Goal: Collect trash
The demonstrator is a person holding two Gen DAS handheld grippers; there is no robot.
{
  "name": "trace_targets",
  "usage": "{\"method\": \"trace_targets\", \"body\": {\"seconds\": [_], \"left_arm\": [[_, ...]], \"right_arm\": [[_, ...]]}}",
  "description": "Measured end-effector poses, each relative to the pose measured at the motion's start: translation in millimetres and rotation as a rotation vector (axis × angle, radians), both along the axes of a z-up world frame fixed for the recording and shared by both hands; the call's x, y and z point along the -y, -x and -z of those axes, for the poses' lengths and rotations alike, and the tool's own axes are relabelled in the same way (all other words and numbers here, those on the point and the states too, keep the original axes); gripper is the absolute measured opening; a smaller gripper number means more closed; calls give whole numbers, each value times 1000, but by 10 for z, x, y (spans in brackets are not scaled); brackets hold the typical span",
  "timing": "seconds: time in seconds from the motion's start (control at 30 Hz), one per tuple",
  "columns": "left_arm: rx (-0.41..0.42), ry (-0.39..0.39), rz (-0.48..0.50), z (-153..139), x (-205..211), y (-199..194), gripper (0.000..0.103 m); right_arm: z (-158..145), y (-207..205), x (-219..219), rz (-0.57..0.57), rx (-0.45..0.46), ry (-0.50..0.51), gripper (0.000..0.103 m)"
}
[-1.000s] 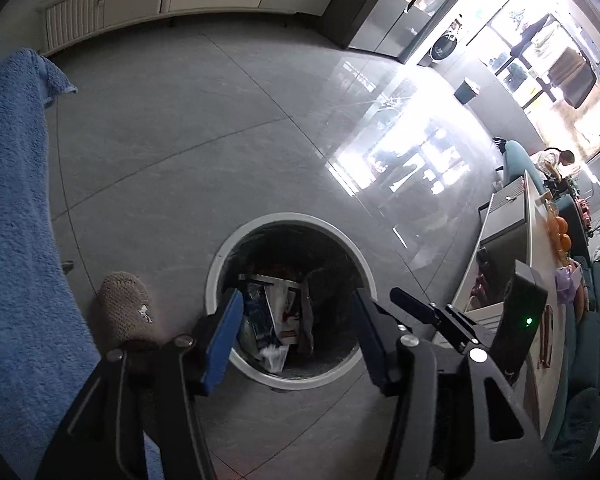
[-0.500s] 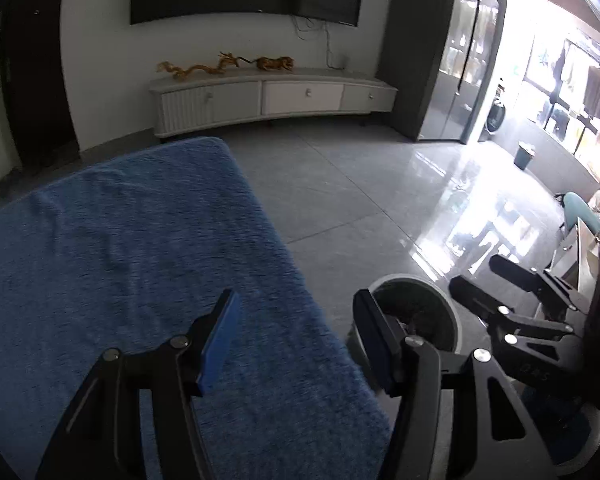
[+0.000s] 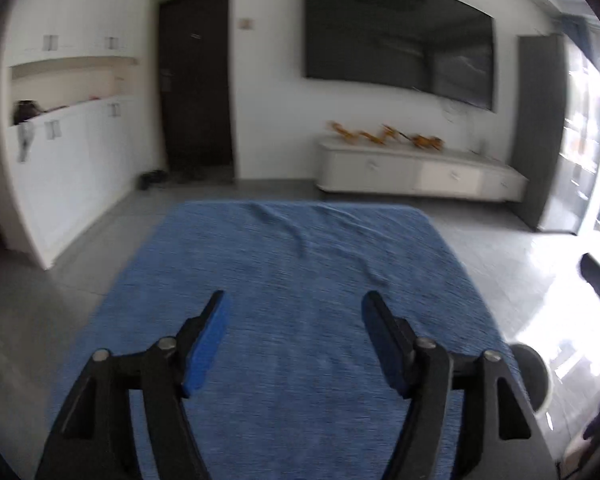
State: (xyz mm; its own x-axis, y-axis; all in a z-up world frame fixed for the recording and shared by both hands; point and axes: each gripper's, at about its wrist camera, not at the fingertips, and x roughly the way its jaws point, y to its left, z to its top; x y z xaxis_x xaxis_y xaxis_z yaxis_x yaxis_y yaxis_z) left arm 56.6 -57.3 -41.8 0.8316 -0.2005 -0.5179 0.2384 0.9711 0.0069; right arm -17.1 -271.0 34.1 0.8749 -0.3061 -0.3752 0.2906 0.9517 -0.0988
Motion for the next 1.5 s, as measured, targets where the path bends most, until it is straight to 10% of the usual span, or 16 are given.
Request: {"method": "trace_targets", "body": {"seconds": [0.63,1.5], "left_arm": [[191,71,-261,-340,-982,427,87],[122,45,-248,-128,-890,49,87]], "right_arm": [[-152,-27,-464,10,25,-60,103],[233,-354,-36,94,-62,-93,103]]}}
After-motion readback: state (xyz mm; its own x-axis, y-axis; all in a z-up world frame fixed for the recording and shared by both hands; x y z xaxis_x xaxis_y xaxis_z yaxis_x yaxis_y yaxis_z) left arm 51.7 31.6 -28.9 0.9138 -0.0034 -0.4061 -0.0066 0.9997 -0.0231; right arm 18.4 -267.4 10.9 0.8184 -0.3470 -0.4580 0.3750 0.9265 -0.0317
